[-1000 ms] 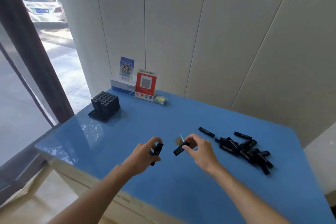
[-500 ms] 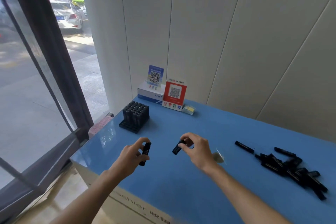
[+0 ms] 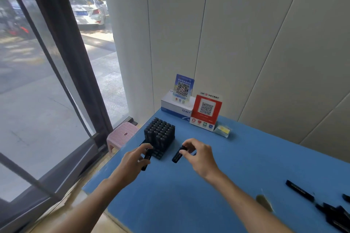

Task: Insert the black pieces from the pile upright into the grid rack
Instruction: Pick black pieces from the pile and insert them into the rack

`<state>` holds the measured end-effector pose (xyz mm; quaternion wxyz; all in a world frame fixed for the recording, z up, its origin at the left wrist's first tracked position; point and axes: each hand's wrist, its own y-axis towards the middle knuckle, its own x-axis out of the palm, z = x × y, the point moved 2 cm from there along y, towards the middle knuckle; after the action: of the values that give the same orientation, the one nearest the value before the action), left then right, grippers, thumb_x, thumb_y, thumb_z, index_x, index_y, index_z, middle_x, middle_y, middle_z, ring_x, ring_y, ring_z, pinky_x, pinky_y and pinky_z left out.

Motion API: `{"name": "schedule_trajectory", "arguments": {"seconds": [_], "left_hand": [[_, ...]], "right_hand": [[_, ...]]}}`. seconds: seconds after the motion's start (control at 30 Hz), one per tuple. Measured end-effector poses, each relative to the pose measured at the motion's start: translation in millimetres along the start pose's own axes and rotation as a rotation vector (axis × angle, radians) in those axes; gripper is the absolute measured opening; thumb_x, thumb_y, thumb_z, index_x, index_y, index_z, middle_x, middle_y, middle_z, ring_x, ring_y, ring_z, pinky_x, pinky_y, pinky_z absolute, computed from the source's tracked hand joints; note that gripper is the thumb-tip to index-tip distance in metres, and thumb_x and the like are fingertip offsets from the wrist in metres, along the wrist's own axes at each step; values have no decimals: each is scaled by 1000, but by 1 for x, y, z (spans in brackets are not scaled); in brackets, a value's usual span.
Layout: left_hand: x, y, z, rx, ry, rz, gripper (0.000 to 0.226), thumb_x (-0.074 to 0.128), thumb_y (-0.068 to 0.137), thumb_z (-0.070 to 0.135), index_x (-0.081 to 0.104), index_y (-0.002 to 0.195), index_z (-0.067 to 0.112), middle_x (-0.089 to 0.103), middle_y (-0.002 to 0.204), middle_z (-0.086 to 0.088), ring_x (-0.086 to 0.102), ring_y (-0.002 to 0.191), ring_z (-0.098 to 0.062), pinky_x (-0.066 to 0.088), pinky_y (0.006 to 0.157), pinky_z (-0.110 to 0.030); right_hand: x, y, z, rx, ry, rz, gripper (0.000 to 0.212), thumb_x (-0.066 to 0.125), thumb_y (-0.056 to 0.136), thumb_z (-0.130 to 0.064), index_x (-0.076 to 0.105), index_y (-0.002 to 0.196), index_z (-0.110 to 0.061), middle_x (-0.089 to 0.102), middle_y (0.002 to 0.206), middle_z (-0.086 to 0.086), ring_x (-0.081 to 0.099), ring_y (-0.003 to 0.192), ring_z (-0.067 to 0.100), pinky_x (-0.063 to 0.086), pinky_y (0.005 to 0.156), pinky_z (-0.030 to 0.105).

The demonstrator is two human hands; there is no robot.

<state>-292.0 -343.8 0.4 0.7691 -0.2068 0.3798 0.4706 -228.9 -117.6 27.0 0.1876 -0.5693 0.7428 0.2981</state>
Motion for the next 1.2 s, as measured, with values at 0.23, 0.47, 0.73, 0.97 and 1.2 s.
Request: {"name": "schedule_trajectory", "arguments": {"seconds": [0.23, 0.47, 0.73, 0.97, 1.2], "left_hand": [[-12, 34, -31, 29, -14, 27, 39, 67, 84, 13, 51, 118, 23, 58, 102, 5, 59, 80, -8, 45, 65, -12], [-21, 76, -65, 123, -57, -41, 36, 65, 84, 9, 53, 116, 22, 63, 103, 1, 60, 85, -9, 50, 72, -19], [-28, 116, -91, 310, -107, -115, 37, 63, 87, 13, 50, 119, 24, 60, 100, 8, 61, 86, -5, 53, 76, -20], [-25, 126, -105, 439, -208, -167, 33, 62, 86, 4, 52, 116, 13, 60, 98, 1, 61, 84, -12, 54, 72, -20], [-25, 132, -114, 516, -197, -175, 29, 64, 85, 7, 54, 112, 13, 58, 99, -1, 58, 83, -10, 47, 72, -9]], "right_hand": [[34, 28, -2, -4, 18, -13, 9, 70, 83, -19, 64, 90, -21, 62, 84, -7, 58, 79, 6, 47, 71, 14], [71, 57, -13, 53, -2, 84, 13, 73, 80, -19, 66, 91, -19, 64, 84, -6, 58, 78, 8, 50, 72, 24], [108, 77, -35, 70, -232, 180, 12, 70, 82, -23, 67, 94, -21, 62, 88, -17, 49, 80, 7, 40, 72, 16], [134, 80, -35, 35, -490, 224, 15, 77, 74, -17, 69, 87, -18, 69, 86, -8, 56, 84, 14, 53, 63, 30], [149, 77, -31, -16, -645, 284, 18, 83, 65, -7, 71, 78, -13, 64, 82, -3, 58, 75, 17, 51, 63, 29]]}}
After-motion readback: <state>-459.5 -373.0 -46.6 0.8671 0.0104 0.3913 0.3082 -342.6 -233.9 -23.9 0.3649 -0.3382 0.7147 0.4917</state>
